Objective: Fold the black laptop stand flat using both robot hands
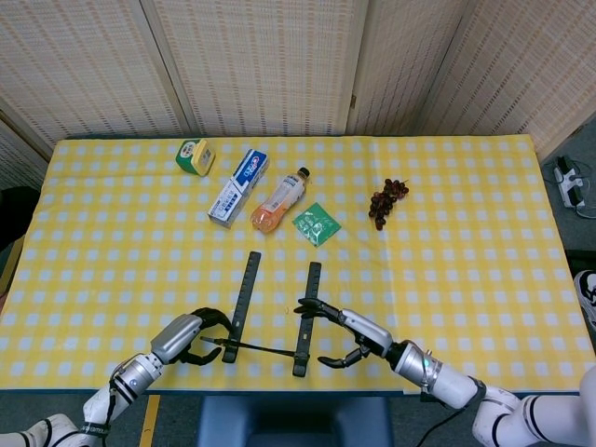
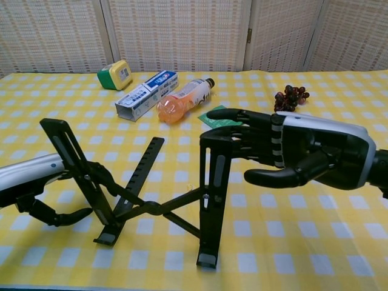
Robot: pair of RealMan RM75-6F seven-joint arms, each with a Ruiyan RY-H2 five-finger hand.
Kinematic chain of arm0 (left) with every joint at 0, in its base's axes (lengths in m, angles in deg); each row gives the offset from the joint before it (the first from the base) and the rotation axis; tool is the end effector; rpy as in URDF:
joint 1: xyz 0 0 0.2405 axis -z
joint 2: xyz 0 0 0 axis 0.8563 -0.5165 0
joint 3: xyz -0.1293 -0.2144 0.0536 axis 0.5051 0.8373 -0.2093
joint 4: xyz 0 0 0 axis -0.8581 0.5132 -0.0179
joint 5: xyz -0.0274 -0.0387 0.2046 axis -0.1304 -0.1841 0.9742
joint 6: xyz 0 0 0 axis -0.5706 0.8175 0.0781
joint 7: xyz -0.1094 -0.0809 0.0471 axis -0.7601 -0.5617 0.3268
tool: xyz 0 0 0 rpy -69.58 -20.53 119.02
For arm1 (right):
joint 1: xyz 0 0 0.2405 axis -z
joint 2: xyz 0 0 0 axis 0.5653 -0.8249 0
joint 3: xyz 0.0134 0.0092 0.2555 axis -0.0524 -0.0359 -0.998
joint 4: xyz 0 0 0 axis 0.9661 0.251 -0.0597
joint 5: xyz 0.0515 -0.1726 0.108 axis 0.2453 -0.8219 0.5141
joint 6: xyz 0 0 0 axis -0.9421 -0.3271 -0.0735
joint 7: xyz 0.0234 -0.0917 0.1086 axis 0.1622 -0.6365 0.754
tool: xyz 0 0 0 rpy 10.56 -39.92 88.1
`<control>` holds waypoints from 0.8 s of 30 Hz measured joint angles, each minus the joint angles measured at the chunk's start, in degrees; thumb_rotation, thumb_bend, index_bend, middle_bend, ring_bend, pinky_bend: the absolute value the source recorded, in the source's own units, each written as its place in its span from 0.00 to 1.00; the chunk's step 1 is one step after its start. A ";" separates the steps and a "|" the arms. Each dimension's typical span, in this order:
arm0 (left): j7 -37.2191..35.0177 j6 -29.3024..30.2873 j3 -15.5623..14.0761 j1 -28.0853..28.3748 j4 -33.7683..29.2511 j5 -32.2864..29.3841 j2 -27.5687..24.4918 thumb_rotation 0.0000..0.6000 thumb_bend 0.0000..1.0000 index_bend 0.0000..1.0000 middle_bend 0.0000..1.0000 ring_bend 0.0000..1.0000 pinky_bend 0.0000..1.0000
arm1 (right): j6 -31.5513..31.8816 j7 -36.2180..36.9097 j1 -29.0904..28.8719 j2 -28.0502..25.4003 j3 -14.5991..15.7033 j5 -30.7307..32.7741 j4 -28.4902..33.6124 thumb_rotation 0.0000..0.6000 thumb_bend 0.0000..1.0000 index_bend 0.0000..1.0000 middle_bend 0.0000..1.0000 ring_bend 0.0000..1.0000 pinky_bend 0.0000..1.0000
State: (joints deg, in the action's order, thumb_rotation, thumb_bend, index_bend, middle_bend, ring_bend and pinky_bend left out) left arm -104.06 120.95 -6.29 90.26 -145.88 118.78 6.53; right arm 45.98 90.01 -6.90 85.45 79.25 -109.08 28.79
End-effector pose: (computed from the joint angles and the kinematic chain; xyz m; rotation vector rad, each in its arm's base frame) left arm -0.2236 0.2429 -0.0188 -1.9424 -1.5556 -1.1776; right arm -0.1531 -0.2449 -0.0127 -1.6150 2.1386 -1.3443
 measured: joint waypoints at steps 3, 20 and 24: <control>1.34 0.19 -0.03 -0.11 -0.69 0.03 -0.89 1.00 0.45 0.29 0.26 0.12 0.14 | -1.65 -2.84 -0.65 0.64 -0.43 0.39 0.77 1.00 0.36 0.04 0.11 0.12 0.03; 11.47 2.19 1.60 -1.24 -5.69 -1.21 -6.31 1.00 0.44 0.21 0.20 0.06 0.09 | -8.81 -20.24 -2.50 6.36 -7.51 11.02 3.64 1.00 0.36 0.01 0.11 0.11 0.02; 11.65 2.20 1.99 -1.30 -6.63 -1.44 -7.19 1.00 0.44 0.21 0.20 0.06 0.09 | -10.49 -24.05 -2.77 7.99 -10.71 15.67 3.57 1.00 0.36 0.01 0.11 0.11 0.02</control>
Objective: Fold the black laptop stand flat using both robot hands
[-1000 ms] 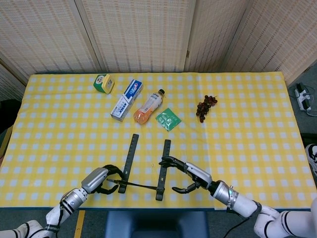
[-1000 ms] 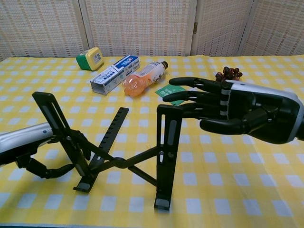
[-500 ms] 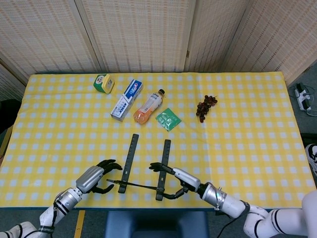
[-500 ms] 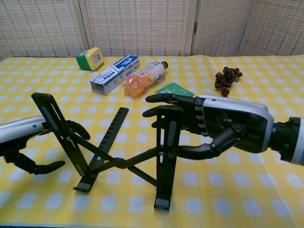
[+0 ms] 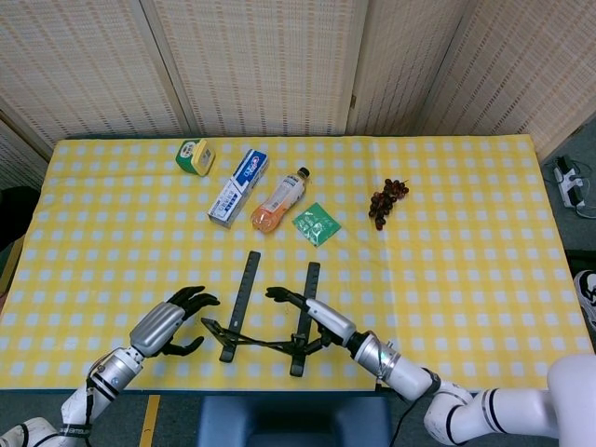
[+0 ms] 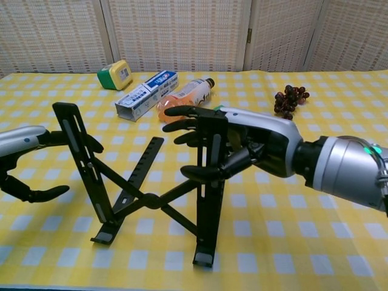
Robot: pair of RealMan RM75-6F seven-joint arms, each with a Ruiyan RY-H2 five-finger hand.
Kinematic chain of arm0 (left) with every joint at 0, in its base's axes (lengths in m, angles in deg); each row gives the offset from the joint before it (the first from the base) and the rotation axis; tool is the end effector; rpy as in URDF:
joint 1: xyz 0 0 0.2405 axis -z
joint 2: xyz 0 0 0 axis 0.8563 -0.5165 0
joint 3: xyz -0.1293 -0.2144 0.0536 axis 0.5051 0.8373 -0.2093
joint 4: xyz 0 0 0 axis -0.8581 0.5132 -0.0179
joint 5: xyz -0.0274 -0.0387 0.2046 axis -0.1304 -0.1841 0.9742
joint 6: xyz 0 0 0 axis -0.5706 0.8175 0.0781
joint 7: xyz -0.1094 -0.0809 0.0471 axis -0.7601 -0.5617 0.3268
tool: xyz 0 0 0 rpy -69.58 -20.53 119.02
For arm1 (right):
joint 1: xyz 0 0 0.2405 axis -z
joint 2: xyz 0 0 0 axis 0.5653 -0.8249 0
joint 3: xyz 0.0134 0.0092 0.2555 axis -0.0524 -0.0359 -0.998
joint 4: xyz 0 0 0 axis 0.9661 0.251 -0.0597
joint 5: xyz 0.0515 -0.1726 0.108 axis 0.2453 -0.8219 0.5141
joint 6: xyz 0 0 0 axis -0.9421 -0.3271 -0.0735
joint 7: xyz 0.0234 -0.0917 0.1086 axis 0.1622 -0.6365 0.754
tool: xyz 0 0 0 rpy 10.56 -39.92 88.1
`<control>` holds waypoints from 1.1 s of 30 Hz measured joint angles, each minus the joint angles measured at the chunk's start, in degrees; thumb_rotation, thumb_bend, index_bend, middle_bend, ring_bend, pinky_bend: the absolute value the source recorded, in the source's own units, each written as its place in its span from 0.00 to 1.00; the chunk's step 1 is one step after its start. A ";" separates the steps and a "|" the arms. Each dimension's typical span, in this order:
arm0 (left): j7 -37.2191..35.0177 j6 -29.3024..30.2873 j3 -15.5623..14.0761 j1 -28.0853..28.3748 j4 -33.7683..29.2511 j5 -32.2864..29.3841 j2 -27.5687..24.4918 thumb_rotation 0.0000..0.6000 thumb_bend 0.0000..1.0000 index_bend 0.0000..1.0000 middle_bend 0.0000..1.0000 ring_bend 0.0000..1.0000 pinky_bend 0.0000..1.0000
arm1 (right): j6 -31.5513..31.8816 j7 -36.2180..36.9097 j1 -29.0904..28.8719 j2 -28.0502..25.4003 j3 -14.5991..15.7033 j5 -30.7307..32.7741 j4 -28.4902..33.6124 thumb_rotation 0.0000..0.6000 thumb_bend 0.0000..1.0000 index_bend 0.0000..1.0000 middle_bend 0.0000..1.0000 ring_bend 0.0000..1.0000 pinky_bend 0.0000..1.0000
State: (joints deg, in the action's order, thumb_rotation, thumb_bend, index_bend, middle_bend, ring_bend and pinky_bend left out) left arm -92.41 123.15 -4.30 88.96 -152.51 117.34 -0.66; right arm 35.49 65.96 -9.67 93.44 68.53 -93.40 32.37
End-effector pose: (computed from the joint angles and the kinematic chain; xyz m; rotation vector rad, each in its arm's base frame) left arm -0.2228 0.2491 0.0224 -1.9431 -1.3151 -1.1410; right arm -0.0968 -0.2661 -0.0509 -1.7903 2.1280 -1.4485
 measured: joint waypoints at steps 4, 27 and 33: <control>0.19 0.43 0.22 -0.19 -0.14 0.06 -0.27 1.00 0.44 0.21 0.20 0.06 0.09 | -1.40 -2.29 -0.39 1.31 -2.98 4.34 -0.57 1.00 0.36 0.00 0.09 0.10 0.02; 3.47 1.67 3.65 1.07 0.18 0.62 -1.49 1.00 0.44 0.23 0.20 0.07 0.08 | 4.75 -3.02 7.75 -3.32 -10.63 9.22 -2.18 1.00 0.36 0.00 0.01 0.05 0.00; 7.77 -0.92 5.85 3.82 4.74 -0.10 -0.15 1.00 0.43 0.24 0.20 0.08 0.09 | 8.26 -10.62 8.68 -6.37 -6.48 -1.69 -1.60 1.00 0.36 0.00 0.10 0.12 0.00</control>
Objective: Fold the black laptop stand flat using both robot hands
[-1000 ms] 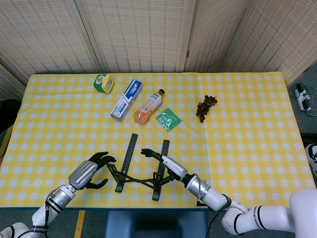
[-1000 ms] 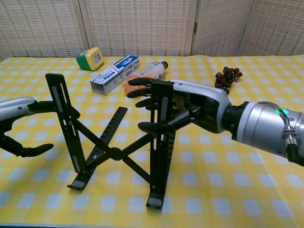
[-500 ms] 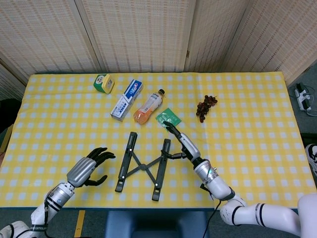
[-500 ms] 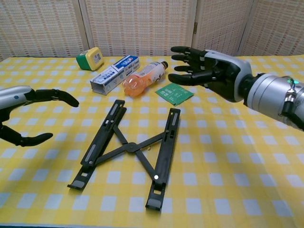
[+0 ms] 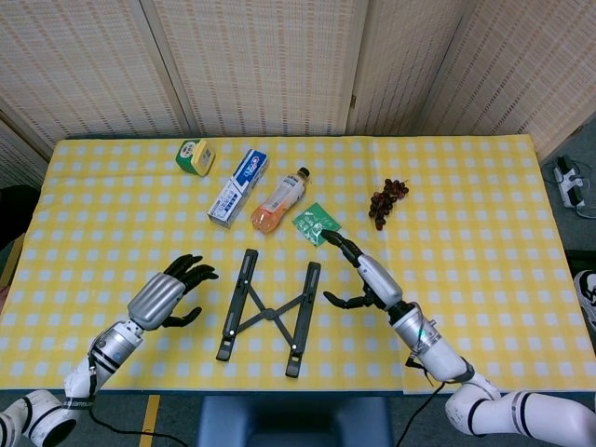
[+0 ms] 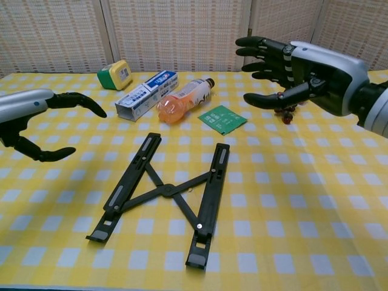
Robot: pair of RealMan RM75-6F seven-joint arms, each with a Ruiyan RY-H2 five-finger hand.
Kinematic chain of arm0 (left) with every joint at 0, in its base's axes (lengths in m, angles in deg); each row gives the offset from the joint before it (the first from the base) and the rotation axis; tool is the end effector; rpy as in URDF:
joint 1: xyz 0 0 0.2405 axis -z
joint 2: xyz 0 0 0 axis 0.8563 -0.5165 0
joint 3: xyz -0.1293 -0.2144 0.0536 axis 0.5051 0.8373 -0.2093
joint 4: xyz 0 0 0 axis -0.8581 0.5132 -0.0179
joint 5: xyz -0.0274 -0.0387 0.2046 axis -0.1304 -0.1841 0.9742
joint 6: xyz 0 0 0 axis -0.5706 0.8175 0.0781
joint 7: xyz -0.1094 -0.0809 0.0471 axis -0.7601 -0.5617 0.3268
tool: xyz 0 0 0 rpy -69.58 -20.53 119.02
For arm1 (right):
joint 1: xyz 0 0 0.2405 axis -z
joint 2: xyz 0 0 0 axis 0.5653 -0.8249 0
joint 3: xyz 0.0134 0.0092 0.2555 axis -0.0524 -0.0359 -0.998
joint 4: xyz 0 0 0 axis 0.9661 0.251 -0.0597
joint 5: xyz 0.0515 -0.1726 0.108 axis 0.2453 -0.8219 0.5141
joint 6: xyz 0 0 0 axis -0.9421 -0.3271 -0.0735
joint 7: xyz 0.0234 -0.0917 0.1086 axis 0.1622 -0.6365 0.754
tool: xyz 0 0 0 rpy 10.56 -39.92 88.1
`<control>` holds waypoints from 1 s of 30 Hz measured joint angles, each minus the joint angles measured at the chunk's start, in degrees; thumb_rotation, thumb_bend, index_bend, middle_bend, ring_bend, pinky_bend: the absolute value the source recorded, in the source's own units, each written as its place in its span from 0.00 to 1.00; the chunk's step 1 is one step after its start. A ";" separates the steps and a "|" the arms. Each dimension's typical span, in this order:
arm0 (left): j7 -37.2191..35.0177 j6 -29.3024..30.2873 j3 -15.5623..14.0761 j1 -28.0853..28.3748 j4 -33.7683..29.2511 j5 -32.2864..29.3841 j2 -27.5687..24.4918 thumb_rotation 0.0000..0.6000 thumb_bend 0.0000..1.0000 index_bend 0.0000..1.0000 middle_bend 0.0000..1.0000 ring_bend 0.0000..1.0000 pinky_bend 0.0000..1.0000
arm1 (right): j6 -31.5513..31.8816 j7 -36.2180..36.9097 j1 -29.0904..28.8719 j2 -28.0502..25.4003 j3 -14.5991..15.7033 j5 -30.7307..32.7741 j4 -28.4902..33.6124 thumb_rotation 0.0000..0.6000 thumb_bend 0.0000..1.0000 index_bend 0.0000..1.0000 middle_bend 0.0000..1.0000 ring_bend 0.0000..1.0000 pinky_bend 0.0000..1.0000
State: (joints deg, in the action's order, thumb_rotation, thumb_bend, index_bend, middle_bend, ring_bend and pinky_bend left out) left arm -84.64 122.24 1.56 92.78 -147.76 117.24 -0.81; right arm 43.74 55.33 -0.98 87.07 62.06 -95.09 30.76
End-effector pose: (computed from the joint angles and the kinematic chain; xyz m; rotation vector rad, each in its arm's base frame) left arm -0.2075 0.2975 0.0396 -1.9821 -0.9847 -1.1269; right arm -0.1389 -0.3007 0.0144 1.6482 -1.6847 1.6089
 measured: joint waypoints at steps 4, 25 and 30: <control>4.65 -1.49 1.50 2.24 4.64 -0.12 2.36 1.00 0.38 0.23 0.20 0.09 0.10 | 1.99 -8.21 0.50 -1.82 2.83 -5.55 0.47 1.00 0.36 0.01 0.16 0.16 0.00; 21.75 -12.12 6.67 11.71 22.74 -8.12 18.01 1.00 0.18 0.00 0.00 0.00 0.00 | 3.36 -42.30 0.91 4.99 7.03 -13.40 -4.80 1.00 0.24 0.49 0.67 0.66 0.51; 22.11 -12.95 6.75 12.03 24.80 -9.76 20.02 1.00 0.18 0.00 0.00 0.00 0.00 | 2.29 -44.64 0.19 8.21 7.14 -13.19 -7.57 1.00 0.24 0.51 0.72 0.71 0.58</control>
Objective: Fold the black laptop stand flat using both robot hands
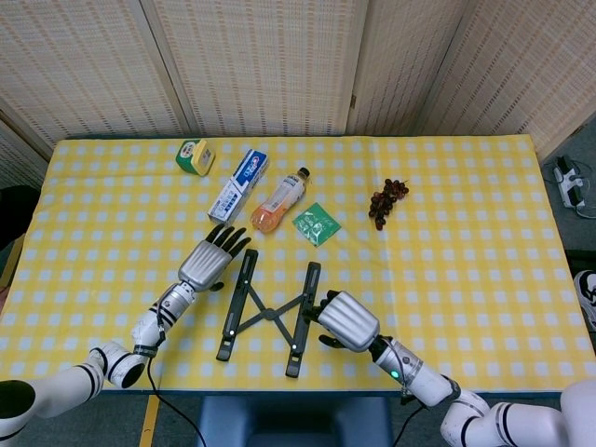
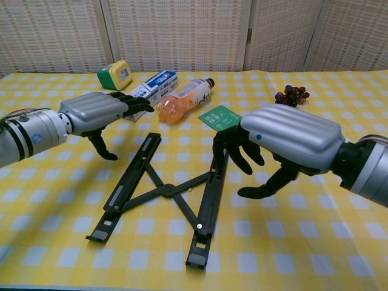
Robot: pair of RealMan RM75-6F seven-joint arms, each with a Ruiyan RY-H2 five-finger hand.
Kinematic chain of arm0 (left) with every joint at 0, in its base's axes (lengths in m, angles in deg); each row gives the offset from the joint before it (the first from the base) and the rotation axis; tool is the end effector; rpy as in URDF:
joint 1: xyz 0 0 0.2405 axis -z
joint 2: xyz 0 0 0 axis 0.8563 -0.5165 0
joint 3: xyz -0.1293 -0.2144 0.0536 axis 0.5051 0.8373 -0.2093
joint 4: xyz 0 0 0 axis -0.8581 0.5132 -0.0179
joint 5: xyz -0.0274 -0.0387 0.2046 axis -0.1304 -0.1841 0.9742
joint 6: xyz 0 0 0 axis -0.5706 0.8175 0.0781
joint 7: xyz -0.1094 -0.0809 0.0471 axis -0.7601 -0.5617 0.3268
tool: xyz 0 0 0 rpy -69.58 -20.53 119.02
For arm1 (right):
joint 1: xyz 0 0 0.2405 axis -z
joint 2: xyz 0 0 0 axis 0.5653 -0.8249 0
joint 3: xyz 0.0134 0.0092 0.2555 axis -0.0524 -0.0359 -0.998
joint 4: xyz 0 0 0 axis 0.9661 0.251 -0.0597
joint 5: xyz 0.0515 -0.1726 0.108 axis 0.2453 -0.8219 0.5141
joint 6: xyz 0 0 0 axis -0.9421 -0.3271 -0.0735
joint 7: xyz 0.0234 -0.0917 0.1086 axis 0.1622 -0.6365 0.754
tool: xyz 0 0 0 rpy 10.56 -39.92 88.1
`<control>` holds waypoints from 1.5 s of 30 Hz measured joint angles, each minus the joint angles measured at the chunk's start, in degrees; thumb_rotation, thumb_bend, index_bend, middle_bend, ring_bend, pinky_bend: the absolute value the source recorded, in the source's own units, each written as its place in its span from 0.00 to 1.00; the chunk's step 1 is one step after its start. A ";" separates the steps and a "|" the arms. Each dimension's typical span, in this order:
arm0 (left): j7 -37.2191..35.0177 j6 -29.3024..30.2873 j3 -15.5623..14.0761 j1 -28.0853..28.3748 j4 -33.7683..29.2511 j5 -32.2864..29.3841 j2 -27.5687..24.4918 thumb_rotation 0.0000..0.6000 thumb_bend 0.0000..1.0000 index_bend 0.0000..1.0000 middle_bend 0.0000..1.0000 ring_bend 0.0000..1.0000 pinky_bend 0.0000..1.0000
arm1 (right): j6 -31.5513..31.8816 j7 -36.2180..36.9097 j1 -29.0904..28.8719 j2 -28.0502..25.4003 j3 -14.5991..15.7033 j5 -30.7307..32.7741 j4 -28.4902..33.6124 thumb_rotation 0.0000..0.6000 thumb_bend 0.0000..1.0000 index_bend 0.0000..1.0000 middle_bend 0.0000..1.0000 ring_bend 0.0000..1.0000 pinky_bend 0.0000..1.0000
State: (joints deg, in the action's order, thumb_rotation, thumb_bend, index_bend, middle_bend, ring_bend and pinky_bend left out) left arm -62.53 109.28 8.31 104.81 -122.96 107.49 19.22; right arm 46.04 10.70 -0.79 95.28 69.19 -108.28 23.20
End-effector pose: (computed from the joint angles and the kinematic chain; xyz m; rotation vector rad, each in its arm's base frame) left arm -0.1739 0.3820 -0.0429 -2.0406 -0.5788 -0.8143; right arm -0.1347 -0.2573 -0.0383 2.1763 -0.6708 1.2322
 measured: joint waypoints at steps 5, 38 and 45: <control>-0.26 0.13 -0.33 0.50 2.52 0.05 1.66 1.00 0.18 0.00 0.00 0.00 0.00 | -1.37 -1.18 -0.65 2.17 0.32 0.62 -2.23 1.00 0.24 0.52 0.72 0.71 0.59; -3.85 0.22 -0.94 0.56 5.15 -2.19 4.78 1.00 0.18 0.00 0.00 0.00 0.00 | -1.19 -3.28 -3.22 12.33 1.86 -0.19 -18.66 1.00 0.24 0.52 0.74 0.73 0.59; -5.86 -0.50 -0.85 0.34 4.15 -2.95 4.85 1.00 0.18 0.00 0.00 0.00 0.00 | -0.04 -3.06 -3.89 15.04 1.67 -0.69 -22.20 1.00 0.24 0.52 0.74 0.73 0.58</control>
State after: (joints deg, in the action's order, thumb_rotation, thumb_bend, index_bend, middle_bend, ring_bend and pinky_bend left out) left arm -68.38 108.79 7.46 105.15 -118.81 104.53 24.06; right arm 45.99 7.63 -4.68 110.32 70.87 -108.97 1.00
